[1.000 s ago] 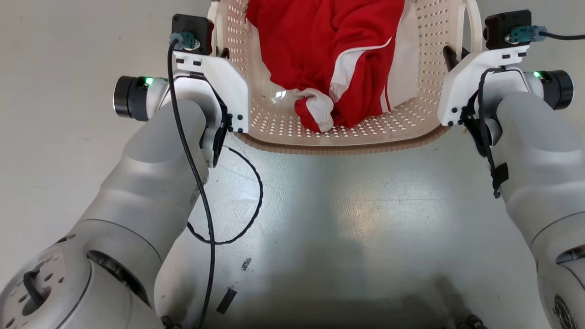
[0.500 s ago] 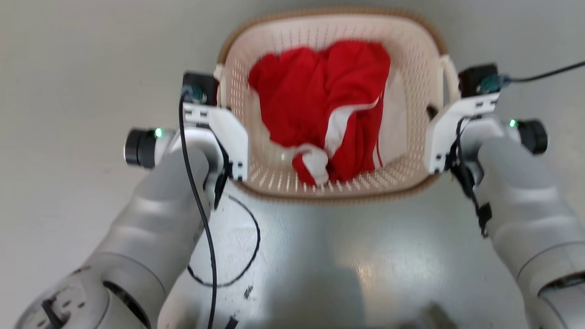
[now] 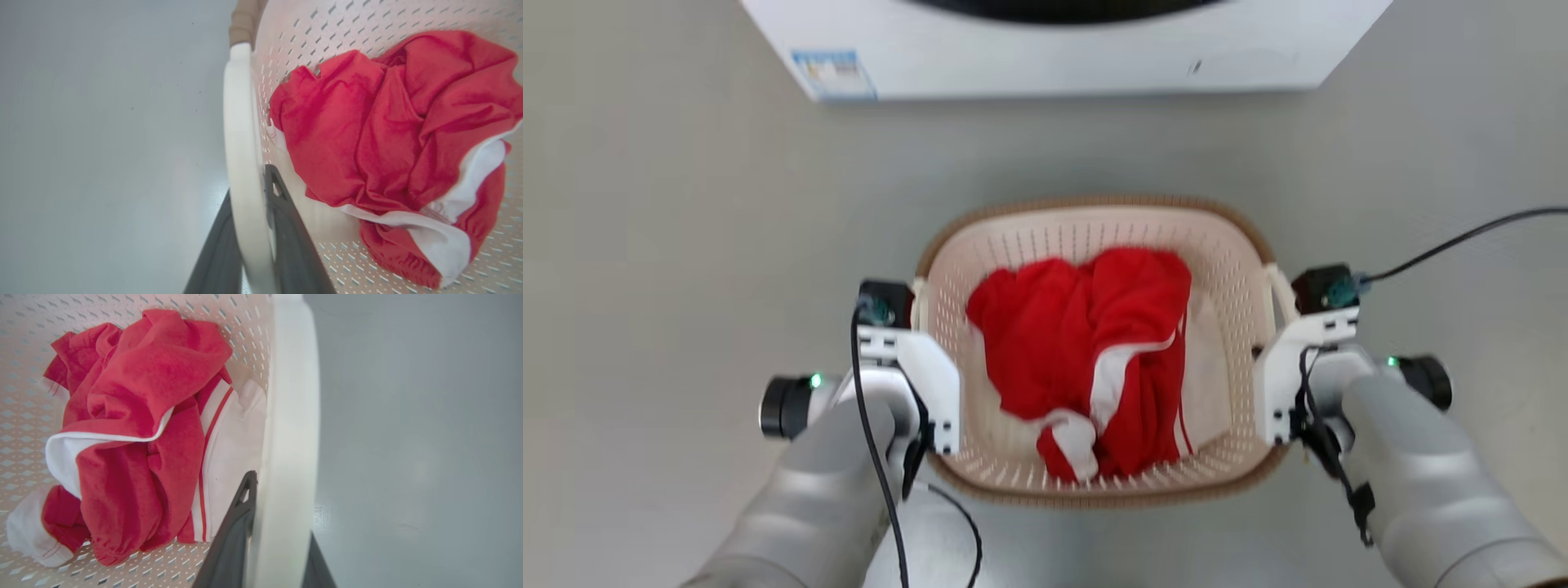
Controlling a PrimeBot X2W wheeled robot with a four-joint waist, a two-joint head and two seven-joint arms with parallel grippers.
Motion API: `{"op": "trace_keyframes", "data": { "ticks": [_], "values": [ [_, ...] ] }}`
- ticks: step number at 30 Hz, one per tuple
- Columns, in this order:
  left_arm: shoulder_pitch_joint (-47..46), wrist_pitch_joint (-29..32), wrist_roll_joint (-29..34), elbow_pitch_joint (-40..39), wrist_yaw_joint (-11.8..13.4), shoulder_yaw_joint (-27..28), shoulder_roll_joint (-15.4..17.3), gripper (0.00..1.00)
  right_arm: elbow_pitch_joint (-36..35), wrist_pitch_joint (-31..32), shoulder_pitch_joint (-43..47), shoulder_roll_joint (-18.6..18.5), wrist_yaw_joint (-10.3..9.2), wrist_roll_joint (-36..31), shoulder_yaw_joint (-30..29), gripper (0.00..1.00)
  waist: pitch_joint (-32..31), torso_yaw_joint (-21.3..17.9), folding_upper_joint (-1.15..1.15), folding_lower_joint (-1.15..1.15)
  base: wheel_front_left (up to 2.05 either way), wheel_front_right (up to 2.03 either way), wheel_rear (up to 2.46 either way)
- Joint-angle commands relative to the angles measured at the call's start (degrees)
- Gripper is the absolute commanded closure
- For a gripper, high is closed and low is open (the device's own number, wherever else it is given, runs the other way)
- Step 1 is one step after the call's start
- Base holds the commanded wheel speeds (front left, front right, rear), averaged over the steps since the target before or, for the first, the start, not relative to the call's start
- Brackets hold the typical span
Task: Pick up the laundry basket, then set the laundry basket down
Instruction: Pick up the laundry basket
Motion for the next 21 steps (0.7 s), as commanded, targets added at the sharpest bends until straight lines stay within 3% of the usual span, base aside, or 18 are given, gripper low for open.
{"op": "trace_keyframes", "data": {
  "ticks": [1, 12, 21],
  "values": [
    [0.4, -0.6, -0.6, -0.4, -0.1, 0.5, 1.0, 1.0, -1.1, 1.0, 3.0, 1.6, 0.51, 0.7, 2.3, 1.0, -5.3, -1.6, 0.0, 0.0, 0.0, 0.0, 0.0],
    [6.8, 2.1, -1.9, -1.1, -0.9, -1.6, 1.0, 1.0, -1.6, 4.3, 8.4, 1.6, 0.51, 5.7, 6.9, 1.0, -14.7, -3.2, 0.0, 0.0, 0.0, 0.0, 0.0],
    [11.2, 4.0, -2.9, -1.3, -1.3, -3.3, 1.0, 1.0, -1.0, 5.7, 11.7, 1.6, 0.51, 8.4, 9.8, 1.0, -22.4, -1.6, 0.0, 0.0, 0.0, 0.0, 0.0]
  ]
}}
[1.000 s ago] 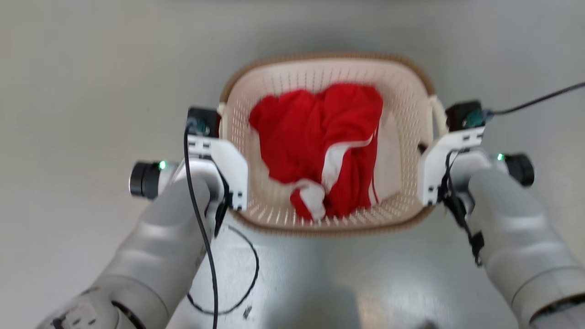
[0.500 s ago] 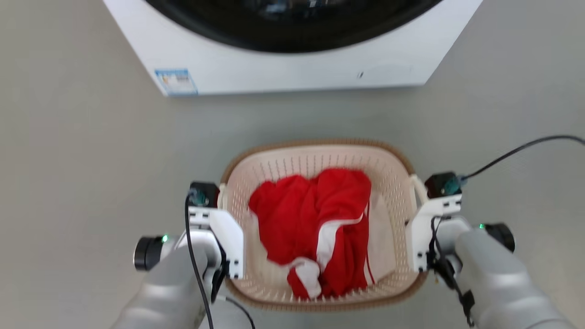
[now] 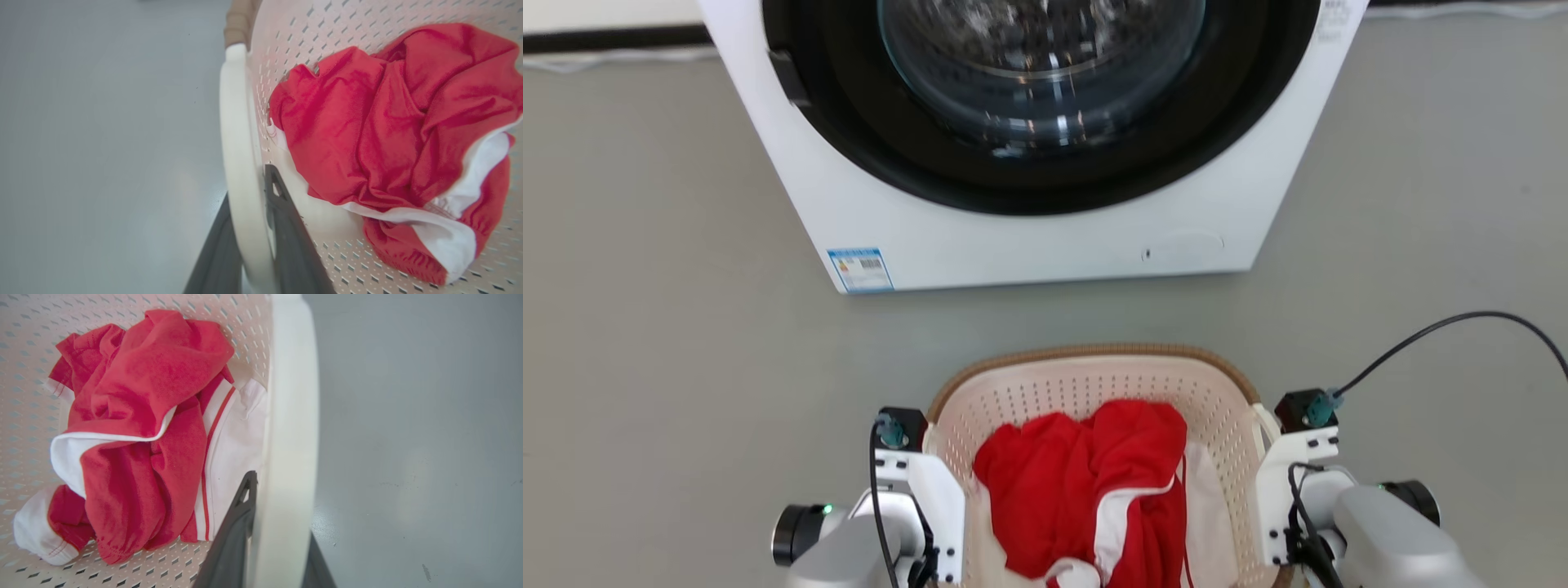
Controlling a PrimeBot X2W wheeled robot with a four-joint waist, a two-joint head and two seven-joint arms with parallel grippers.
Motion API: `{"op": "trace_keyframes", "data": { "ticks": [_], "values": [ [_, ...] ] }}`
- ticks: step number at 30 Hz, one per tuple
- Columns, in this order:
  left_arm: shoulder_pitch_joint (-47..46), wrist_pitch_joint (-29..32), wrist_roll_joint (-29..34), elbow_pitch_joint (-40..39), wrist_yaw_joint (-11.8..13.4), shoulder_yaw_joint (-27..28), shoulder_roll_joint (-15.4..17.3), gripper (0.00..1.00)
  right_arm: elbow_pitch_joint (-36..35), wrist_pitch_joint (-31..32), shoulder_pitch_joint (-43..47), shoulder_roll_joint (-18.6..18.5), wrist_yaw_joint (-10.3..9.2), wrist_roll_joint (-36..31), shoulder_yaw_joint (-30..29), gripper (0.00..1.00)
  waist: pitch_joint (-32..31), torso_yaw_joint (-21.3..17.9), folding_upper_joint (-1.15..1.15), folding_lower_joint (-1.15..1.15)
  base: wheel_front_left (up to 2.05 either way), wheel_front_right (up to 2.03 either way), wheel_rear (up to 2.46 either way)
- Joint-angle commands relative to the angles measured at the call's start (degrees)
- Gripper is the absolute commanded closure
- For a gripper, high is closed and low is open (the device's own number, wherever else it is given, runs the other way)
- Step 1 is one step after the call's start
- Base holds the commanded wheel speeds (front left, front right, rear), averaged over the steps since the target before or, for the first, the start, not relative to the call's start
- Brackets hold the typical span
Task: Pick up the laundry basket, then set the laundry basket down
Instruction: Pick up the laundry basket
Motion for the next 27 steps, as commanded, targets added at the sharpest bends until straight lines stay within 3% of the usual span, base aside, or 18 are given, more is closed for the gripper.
{"op": "trace_keyframes", "data": {
  "ticks": [1, 13, 27],
  "values": [
    [-0.8, -0.5, -0.1, -0.8, -0.3, 0.4, 0.9, 1.0, -1.2, 0.2, 0.8, 1.5, 0.52, 0.1, 1.7, 1.0, -1.9, 1.0, 0.0, 0.0, 0.0, 0.0, 0.0],
    [3.2, 0.1, -1.5, -0.5, -0.4, -0.6, 0.9, 1.0, -2.1, 1.6, 4.2, 1.5, 0.52, 3.5, 5.1, 1.0, -7.4, 2.3, 0.0, 0.0, 0.0, 0.0, 0.0],
    [3.8, 1.0, -1.7, -0.3, -0.8, -2.0, 0.9, 1.0, -2.2, 2.3, 5.1, 1.5, 0.52, 6.4, 7.8, 1.0, -9.2, 1.9, 0.0, 0.0, 0.0, 0.0, 0.0]
  ]
}}
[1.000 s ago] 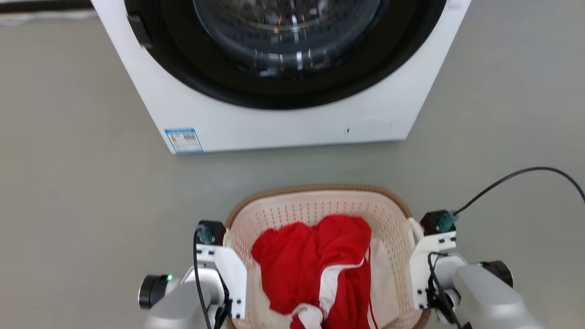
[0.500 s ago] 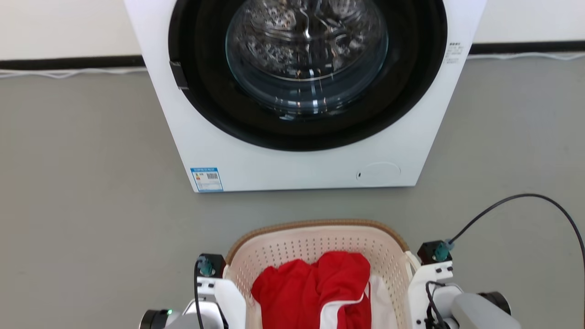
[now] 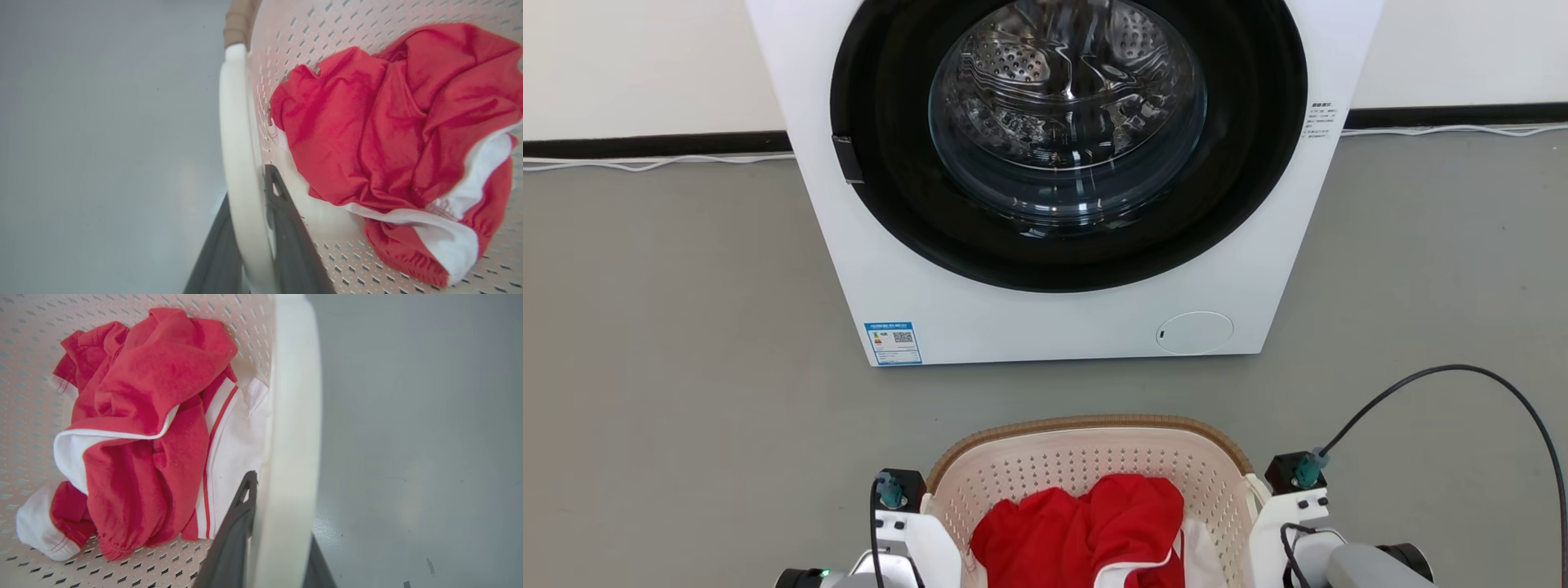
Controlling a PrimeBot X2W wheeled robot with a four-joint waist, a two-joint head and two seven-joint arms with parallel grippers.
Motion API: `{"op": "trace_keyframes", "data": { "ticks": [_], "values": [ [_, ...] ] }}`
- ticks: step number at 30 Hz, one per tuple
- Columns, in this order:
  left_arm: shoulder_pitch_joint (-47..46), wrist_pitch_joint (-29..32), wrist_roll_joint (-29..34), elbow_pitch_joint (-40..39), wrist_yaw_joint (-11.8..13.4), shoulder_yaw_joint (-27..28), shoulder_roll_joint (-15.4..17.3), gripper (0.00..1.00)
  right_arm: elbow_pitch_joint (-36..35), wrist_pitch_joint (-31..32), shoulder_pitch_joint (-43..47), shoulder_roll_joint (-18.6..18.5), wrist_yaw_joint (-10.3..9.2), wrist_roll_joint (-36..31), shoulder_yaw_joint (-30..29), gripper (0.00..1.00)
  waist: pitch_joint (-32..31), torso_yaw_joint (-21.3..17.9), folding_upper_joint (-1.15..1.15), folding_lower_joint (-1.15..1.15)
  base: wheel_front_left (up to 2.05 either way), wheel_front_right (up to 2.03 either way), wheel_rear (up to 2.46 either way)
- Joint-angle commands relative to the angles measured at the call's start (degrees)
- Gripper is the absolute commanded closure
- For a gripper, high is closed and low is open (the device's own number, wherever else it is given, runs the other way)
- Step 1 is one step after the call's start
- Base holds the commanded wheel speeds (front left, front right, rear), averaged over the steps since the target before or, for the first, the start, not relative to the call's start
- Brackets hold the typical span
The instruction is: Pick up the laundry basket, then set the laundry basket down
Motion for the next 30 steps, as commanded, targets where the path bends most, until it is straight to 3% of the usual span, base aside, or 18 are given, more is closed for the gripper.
{"op": "trace_keyframes", "data": {
  "ticks": [1, 30],
  "values": [
    [-1.9, -0.7, 0.6, -0.4, -0.4, 0.4, 0.7, 1.0, -1.5, 0.2, -0.3, 1.3, 0.95, 0.6, 1.4, 1.0, 0.0, -0.1, 0.0, 0.0, 0.0, 0.0, 0.0],
    [-2.1, 0.8, 0.2, 1.1, -0.9, -0.9, 0.7, 1.0, -0.6, 0.5, -1.8, 1.3, 0.95, 6.0, 4.8, 1.0, -0.8, 0.3, 0.0, 0.0, 0.0, 0.0, 0.0]
  ]
}}
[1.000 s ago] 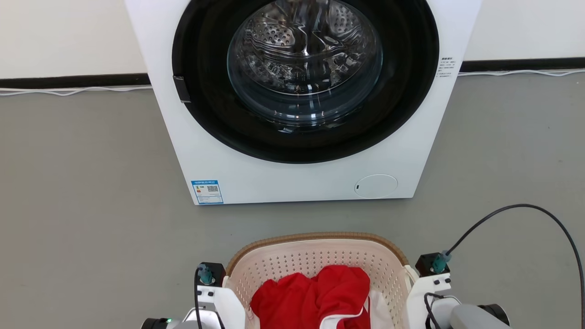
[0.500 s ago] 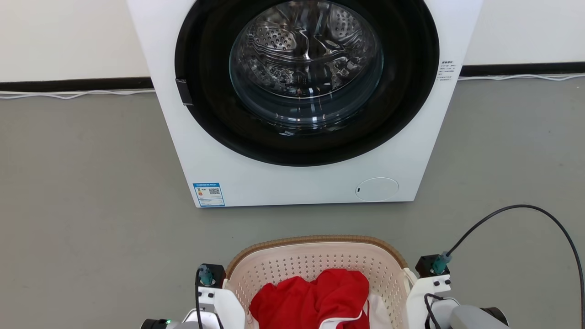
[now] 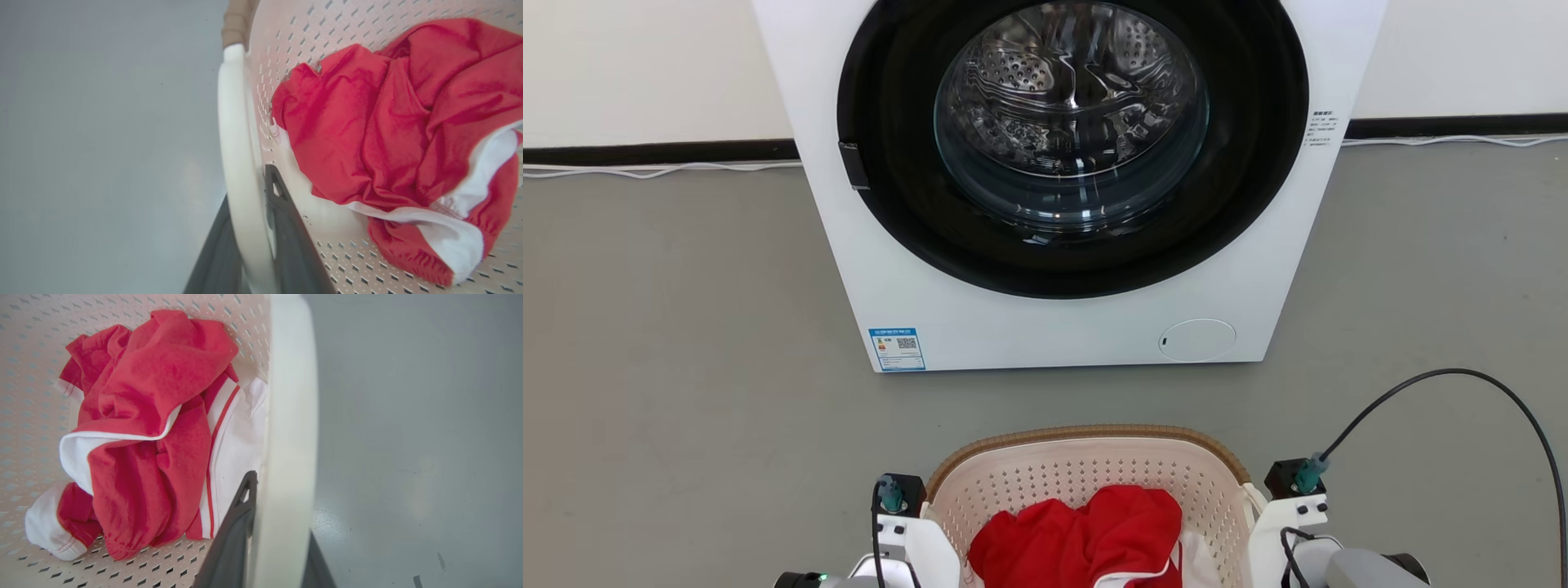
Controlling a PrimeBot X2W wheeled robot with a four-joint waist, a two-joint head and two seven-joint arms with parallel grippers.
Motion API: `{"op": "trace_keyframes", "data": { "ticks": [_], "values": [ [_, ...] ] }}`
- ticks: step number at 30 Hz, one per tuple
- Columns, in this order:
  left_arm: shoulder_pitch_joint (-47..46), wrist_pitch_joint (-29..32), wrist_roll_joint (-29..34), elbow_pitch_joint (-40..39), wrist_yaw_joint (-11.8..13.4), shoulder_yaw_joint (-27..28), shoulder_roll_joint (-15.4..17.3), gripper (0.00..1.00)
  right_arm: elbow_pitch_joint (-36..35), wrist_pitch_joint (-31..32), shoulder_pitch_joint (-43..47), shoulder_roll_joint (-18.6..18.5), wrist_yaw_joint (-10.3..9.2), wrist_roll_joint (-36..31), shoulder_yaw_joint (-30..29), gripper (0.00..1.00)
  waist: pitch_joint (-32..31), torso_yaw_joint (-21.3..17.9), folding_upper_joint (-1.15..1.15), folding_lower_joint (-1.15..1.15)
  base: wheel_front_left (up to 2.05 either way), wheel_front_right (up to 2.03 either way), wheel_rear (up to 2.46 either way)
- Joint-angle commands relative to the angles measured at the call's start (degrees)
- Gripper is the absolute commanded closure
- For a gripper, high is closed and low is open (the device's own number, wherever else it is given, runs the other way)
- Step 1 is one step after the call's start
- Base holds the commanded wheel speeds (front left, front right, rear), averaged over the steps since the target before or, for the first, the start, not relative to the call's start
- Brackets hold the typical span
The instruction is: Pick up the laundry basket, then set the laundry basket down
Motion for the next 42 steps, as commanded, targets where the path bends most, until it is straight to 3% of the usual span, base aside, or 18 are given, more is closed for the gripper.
{"op": "trace_keyframes", "data": {
  "ticks": [1, 30, 42],
  "values": [
    [-2.1, -0.7, 0.2, -0.1, -0.4, 0.4, 0.7, 1.0, -1.2, -0.5, -1.7, 1.3, 0.95, 0.3, 1.3, 1.0, 0.0, -0.1, 0.0, 0.0, 0.0, 0.0, 0.0],
    [-2.0, -0.9, -0.6, -0.2, -0.4, -0.2, 0.7, 1.0, -0.7, -1.2, -2.3, 1.3, 0.95, 3.7, 4.4, 1.0, 0.3, -0.2, 0.0, 0.0, 0.0, 0.0, 0.0],
    [-5.8, -2.8, -0.1, -0.5, 0.6, -0.4, 0.7, 1.0, -2.4, -6.0, -4.7, 1.3, 0.95, 3.8, 6.2, 1.0, 7.3, 0.1, 0.0, 0.0, 0.0, 0.0, 0.0]
  ]
}}
